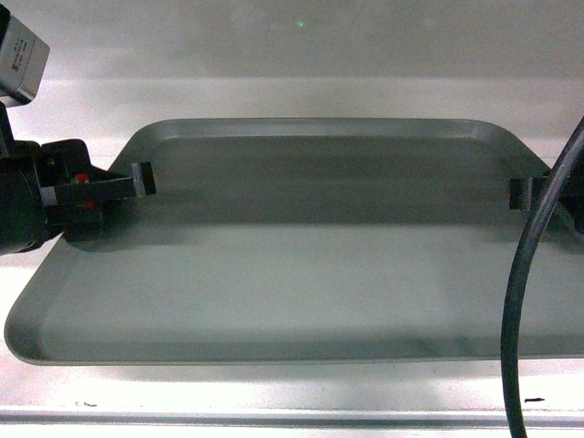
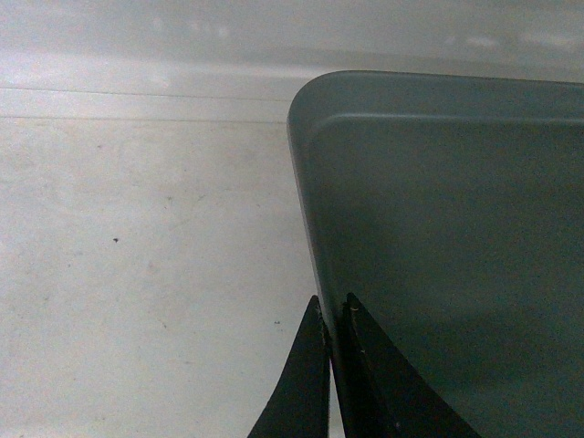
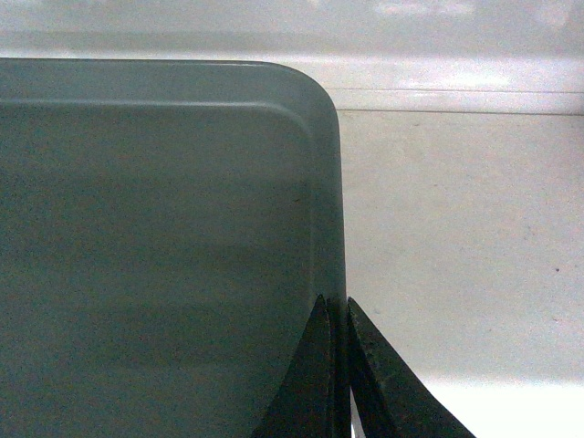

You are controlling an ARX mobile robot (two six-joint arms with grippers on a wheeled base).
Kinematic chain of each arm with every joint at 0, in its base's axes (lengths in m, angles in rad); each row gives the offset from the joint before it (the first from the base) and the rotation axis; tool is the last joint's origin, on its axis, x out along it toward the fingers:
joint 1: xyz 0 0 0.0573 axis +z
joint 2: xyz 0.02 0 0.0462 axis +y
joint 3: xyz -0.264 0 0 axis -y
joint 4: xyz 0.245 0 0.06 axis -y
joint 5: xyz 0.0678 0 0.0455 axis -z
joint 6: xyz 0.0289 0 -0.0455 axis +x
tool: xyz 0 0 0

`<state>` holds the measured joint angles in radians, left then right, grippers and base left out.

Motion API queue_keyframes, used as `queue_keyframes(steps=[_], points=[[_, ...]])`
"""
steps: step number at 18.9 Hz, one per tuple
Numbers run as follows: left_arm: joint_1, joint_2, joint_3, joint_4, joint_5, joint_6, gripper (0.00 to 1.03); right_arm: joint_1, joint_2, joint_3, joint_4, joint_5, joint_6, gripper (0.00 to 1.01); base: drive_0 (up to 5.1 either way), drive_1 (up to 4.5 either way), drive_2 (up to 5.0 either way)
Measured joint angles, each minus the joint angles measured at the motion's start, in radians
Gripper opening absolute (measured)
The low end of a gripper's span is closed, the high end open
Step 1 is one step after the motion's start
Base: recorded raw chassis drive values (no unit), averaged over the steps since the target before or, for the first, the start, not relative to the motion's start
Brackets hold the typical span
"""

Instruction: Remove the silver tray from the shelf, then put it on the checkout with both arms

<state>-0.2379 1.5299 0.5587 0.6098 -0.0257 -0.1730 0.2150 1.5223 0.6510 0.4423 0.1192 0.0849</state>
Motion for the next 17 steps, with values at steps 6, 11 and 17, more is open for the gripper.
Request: queue_keyframes(steps=[6, 11, 17], points=[[0.000, 0.001, 0.000, 0.002, 0.000, 0.000, 0.03, 0.000, 0.000, 0.000, 0.000, 0.000, 0.000, 0.03, 0.1, -2.83, 3.0], [0.000, 0.001, 0.000, -0.001, 0.000, 0.001, 0.03, 0.000, 0.000, 0.000, -0.001, 0.000, 0.000, 0.03, 0.0, -4.33, 4.3], [-0.003, 0.002, -0.002, 0.001, -0.001, 0.001, 0.03, 0.000, -0.006, -0.004, -0.002, 0.003, 0.000, 0.03, 0.0, -4.33, 4.3]])
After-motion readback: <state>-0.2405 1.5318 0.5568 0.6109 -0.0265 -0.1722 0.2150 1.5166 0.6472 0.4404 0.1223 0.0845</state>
